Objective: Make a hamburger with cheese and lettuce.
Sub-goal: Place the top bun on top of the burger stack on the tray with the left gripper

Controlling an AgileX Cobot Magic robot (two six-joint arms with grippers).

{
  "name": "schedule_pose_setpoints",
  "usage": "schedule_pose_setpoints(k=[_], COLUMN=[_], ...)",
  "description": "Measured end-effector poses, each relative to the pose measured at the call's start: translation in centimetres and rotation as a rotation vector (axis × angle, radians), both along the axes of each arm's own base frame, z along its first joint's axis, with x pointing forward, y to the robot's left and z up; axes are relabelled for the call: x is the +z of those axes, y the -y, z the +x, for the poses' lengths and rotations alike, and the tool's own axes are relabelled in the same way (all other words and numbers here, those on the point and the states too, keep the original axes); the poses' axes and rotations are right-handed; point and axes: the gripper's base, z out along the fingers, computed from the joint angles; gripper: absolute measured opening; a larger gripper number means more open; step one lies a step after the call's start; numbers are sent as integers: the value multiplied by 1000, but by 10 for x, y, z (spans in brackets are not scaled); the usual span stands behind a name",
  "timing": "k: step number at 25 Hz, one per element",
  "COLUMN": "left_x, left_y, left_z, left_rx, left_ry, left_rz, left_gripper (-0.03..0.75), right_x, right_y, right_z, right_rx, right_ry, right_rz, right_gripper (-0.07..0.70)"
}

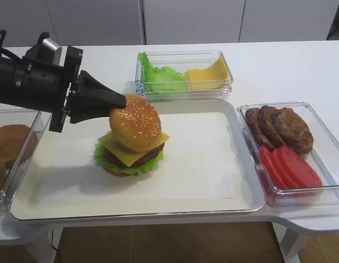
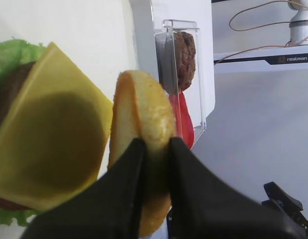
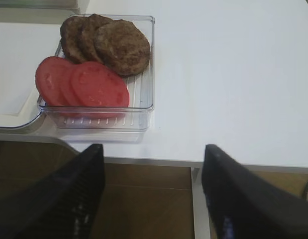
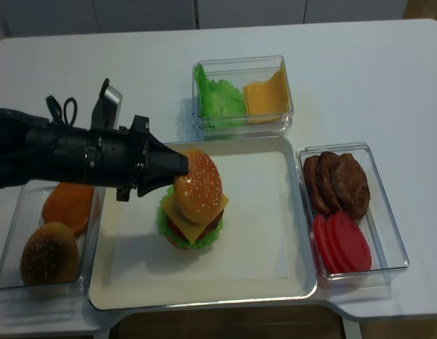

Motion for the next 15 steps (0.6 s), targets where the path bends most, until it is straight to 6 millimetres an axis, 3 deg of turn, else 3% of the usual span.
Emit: schedule_pose_setpoints(k=[15], left_x=[-1], left_y=[-9], left_z=[2], left_rx=[23], left_ry=[0], left_rz=[9], left_gripper=[103], right_x=[0], right_y=[0], right_z=[0], right_rx=[0], right_ry=[0], right_rz=[0], right_gripper=[465])
